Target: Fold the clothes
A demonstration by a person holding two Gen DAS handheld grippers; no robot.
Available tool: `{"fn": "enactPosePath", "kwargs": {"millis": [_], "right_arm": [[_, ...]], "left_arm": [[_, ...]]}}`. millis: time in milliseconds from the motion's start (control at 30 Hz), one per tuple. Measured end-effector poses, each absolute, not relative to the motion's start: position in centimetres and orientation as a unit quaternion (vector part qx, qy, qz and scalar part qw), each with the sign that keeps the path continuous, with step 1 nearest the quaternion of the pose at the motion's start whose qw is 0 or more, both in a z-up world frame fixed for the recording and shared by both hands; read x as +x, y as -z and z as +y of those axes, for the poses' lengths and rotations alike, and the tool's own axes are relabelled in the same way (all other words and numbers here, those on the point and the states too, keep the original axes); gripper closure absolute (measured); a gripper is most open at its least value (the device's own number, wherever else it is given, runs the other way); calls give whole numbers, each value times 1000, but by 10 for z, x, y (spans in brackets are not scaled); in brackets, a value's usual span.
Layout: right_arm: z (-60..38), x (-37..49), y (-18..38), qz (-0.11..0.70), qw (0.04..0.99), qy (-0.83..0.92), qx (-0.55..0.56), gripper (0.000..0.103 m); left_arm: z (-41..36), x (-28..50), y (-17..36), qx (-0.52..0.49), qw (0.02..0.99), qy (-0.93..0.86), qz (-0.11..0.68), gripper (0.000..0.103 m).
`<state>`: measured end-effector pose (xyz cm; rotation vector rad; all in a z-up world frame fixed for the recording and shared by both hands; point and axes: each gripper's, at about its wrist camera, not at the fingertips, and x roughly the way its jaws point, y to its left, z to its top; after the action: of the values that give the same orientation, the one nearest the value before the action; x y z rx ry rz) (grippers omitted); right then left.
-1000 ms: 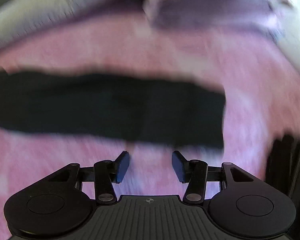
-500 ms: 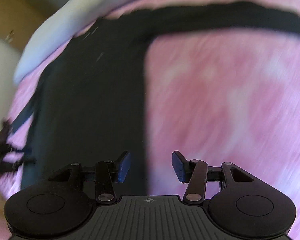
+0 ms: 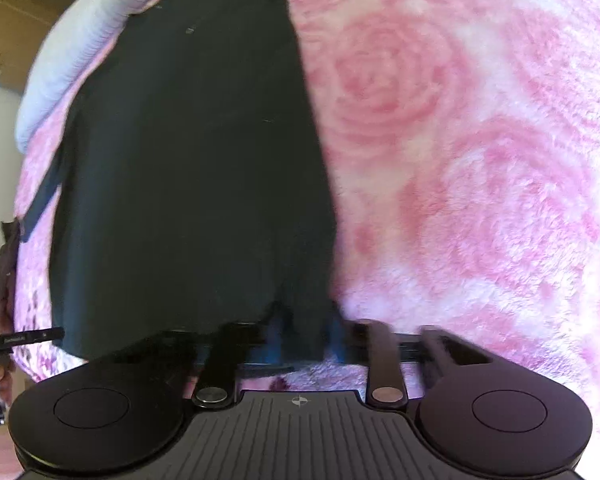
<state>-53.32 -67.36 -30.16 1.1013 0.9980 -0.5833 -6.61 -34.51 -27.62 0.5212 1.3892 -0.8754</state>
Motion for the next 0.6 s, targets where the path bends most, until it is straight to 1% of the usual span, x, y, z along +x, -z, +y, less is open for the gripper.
{"fn": "enactPosePath", "kwargs": {"millis": [33, 67, 100, 233, 367, 467, 600], "right_arm": [[-675, -533, 302, 452, 692, 263, 497, 95], [-676, -533, 303, 456, 687, 264, 501, 98], [-677, -532, 303, 462, 683, 264, 500, 98], [-673, -515, 290, 509, 688, 252, 452, 100], [-660, -520, 264, 525, 684, 253, 438, 100], [-637, -530, 257, 544, 671, 253, 436, 100], [-609, -544, 271, 557, 644, 263, 455, 100]], "left_arm": [[-342, -61, 275, 218, 652, 391, 612, 84], [-339, -57, 273, 210, 646, 399, 616, 97], [-336, -52, 272, 202, 640, 407, 619, 99], [-328, -50, 258, 203, 622, 434, 619, 101], [-314, -46, 237, 188, 621, 438, 622, 101], [-293, -56, 241, 204, 611, 430, 633, 101], [-271, -59, 259, 218, 604, 412, 647, 101]]}}
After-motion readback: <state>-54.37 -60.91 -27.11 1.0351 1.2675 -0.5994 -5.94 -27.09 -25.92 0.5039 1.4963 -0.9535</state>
